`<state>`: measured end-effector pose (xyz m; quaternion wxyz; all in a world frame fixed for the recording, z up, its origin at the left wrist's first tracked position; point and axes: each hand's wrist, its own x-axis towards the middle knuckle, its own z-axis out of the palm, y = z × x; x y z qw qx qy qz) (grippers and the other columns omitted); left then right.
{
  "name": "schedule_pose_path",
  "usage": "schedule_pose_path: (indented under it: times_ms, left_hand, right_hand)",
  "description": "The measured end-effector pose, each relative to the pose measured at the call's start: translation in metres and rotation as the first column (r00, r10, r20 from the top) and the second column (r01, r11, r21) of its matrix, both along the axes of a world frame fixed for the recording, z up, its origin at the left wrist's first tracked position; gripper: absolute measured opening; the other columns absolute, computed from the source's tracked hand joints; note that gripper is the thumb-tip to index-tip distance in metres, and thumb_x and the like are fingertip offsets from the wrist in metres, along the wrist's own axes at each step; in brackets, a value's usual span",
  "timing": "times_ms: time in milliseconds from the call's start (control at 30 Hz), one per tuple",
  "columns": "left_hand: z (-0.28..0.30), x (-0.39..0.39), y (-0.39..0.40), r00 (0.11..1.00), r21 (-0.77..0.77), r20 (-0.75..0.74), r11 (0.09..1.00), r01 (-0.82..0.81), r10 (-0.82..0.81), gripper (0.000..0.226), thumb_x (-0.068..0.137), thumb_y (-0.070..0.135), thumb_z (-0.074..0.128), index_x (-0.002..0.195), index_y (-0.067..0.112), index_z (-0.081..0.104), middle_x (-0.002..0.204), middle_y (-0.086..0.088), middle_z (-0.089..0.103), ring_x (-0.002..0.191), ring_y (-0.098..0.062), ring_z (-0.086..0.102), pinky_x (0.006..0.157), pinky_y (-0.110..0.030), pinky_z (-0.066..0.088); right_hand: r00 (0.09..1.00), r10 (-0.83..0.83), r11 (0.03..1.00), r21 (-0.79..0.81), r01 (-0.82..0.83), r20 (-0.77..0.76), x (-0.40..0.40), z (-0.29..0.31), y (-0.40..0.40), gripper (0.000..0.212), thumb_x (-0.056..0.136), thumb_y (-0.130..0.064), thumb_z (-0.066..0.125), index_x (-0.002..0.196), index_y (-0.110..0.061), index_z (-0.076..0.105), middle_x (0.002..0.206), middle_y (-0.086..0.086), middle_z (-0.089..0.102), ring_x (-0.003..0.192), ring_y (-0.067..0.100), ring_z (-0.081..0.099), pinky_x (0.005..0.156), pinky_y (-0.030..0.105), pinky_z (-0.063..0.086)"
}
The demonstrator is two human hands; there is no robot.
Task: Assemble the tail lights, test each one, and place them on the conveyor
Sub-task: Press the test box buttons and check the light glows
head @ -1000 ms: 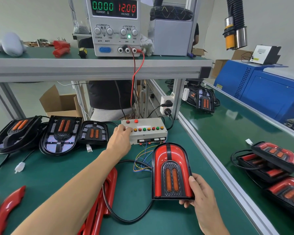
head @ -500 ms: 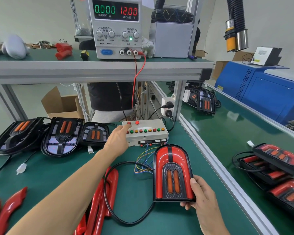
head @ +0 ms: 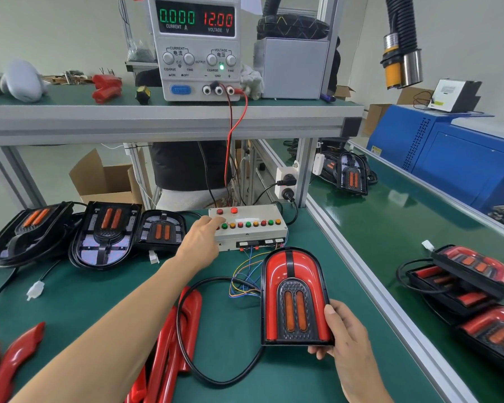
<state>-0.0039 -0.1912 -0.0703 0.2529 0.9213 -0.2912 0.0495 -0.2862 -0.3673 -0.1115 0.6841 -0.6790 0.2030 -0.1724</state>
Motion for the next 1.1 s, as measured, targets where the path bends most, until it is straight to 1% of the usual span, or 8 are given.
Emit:
schedule_pose_path:
  times_ms: [300,367,467,633,767,933,1000,1100]
  left_hand:
    - [0.006,-0.023,0.01,0.999,-0.043,-0.025,0.999,0.026,-0.028,0.05,0.089,-0.009,0.047,0.136,0.004,0.057,0.149,-0.017,0.044,0.136,-0.033,0.046,0.114,-0.032,0.033]
    - [0.008,-0.036,0.017,1.0,-0.083,-0.011,0.996,0.019,-0.02,0.042,0.09,-0.006,0.05,0.129,0.003,0.063,0.137,-0.015,0.055,0.127,-0.031,0.054,0.107,-0.031,0.037]
    - [0.012,-0.063,0.032,1.0,-0.131,0.012,0.991,0.011,-0.01,0.034,0.091,0.002,0.054,0.122,0.008,0.067,0.112,-0.009,0.068,0.105,-0.027,0.063,0.091,-0.031,0.045]
    - [0.018,-0.103,0.063,1.0,-0.071,0.009,0.997,-0.008,0.009,0.018,0.093,0.013,0.059,0.107,0.01,0.071,0.101,-0.004,0.071,0.097,-0.024,0.065,0.086,-0.032,0.049]
    - [0.022,-0.141,0.062,0.997,-0.007,-0.013,0.997,0.08,-0.08,0.014,0.094,0.025,0.063,0.091,0.014,0.071,0.088,-0.002,0.067,0.089,-0.024,0.063,0.082,-0.035,0.049]
    - [0.005,-0.187,0.006,0.986,0.243,-0.148,0.964,0.109,-0.074,0.052,0.087,0.065,0.058,0.103,0.016,0.063,0.11,-0.006,0.068,0.104,-0.03,0.062,0.088,-0.038,0.051]
    - [-0.004,-0.2,-0.014,0.988,0.291,-0.153,0.953,0.079,-0.035,0.057,0.085,0.066,0.059,0.111,0.014,0.058,0.117,-0.008,0.063,0.11,-0.033,0.06,0.089,-0.039,0.049]
    - [-0.013,-0.21,-0.028,0.992,0.274,-0.125,0.96,0.047,-0.013,0.04,0.097,0.044,0.057,0.12,0.011,0.053,0.125,-0.01,0.057,0.115,-0.033,0.059,0.088,-0.039,0.047]
  right_hand:
    - [0.998,-0.064,0.997,0.05,0.063,0.029,0.0,0.001,-0.002,0.03,0.109,-0.023,0.042,0.106,-0.006,0.066,0.076,0.017,0.07,0.054,0.025,0.059,0.046,0.03,0.048]
    - [0.989,-0.135,0.983,0.136,0.126,0.061,0.0,0.002,-0.005,0.035,0.11,-0.02,0.04,0.099,0.001,0.066,0.073,0.015,0.067,0.051,0.024,0.057,0.044,0.028,0.044]
    - [0.966,-0.241,0.917,0.347,0.195,0.093,0.0,0.007,-0.008,0.038,0.108,-0.018,0.042,0.087,-0.005,0.071,0.07,0.012,0.065,0.047,0.021,0.054,0.04,0.027,0.04]
    - [0.947,-0.303,0.813,0.547,0.199,0.107,-0.002,0.013,-0.008,0.032,0.107,-0.021,0.044,0.094,-0.009,0.07,0.068,0.007,0.067,0.045,0.018,0.054,0.038,0.022,0.04]
    - [0.945,-0.306,0.812,0.549,0.199,0.111,-0.003,0.017,-0.006,0.031,0.107,-0.021,0.044,0.095,-0.007,0.069,0.067,0.008,0.066,0.044,0.018,0.053,0.039,0.022,0.04]
    - [0.95,-0.295,0.853,0.477,0.215,0.1,-0.007,0.017,-0.004,0.034,0.109,-0.021,0.043,0.097,-0.003,0.069,0.066,0.01,0.066,0.045,0.018,0.056,0.04,0.023,0.044]
    - [0.954,-0.29,0.878,0.416,0.235,0.072,-0.006,0.018,-0.004,0.033,0.109,-0.02,0.042,0.099,-0.001,0.067,0.064,0.011,0.066,0.044,0.018,0.057,0.039,0.022,0.044]
    - [0.957,-0.289,0.907,0.319,0.275,-0.004,-0.005,0.019,-0.007,0.032,0.109,-0.019,0.043,0.1,-0.001,0.067,0.072,0.016,0.066,0.044,0.018,0.058,0.038,0.023,0.045]
